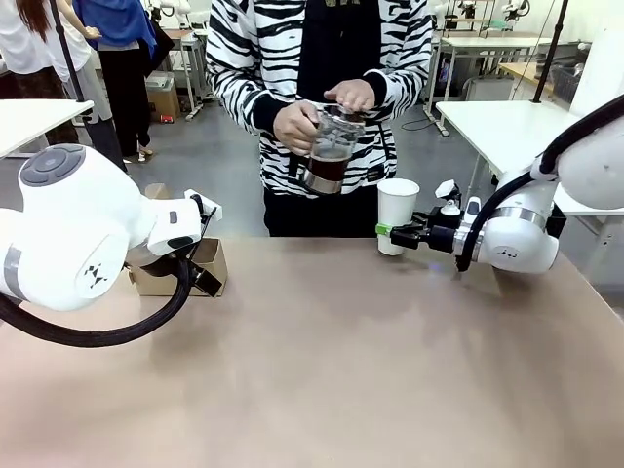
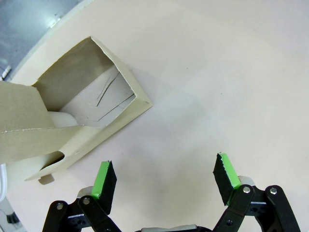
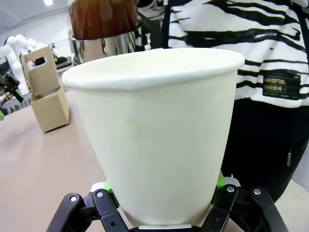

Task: Pour a drink into a cup and package it in a carrier.
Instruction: When a person places the Paper Cup Lid on the 600 ml Paper Cup , lift the 600 ml Paper Cup.

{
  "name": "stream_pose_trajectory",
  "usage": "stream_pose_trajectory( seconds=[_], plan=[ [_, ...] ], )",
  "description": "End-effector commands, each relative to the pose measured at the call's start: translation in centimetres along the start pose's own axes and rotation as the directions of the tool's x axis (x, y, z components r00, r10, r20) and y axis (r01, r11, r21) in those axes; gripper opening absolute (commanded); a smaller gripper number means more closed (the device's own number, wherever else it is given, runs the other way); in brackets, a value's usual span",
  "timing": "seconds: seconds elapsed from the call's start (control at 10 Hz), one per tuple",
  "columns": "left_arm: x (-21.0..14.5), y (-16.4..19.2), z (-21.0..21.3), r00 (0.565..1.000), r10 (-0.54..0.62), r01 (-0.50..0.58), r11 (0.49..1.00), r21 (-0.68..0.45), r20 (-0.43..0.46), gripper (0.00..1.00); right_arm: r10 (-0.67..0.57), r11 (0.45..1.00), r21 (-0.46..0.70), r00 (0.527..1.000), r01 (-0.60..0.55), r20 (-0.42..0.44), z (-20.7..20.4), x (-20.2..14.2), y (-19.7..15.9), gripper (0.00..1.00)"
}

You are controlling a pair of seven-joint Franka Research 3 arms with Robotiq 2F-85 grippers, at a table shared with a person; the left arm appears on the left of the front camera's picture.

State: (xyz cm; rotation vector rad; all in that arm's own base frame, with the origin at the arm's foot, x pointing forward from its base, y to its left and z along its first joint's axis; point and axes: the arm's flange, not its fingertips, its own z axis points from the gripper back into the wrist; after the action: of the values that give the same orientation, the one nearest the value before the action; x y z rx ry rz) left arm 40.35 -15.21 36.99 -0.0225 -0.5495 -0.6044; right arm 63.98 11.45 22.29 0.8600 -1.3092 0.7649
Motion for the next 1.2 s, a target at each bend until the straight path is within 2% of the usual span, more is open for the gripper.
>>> stream_pose_trajectory(
  seconds=[0.0,1.1],
  plan=[
    [0.00,0.02,0.05,1.000,0.001,-0.001,1.000,-0.002,0.002,1.00,0.003,1.000,-0.002,1.000,-0.003,0.001,-0.06,0.33,0.06,0.81],
    [0.00,0.02,0.05,1.000,0.001,-0.001,1.000,-0.002,0.002,1.00,0.003,1.000,-0.002,1.000,-0.003,0.001,-0.06,0.33,0.06,0.81]
  ],
)
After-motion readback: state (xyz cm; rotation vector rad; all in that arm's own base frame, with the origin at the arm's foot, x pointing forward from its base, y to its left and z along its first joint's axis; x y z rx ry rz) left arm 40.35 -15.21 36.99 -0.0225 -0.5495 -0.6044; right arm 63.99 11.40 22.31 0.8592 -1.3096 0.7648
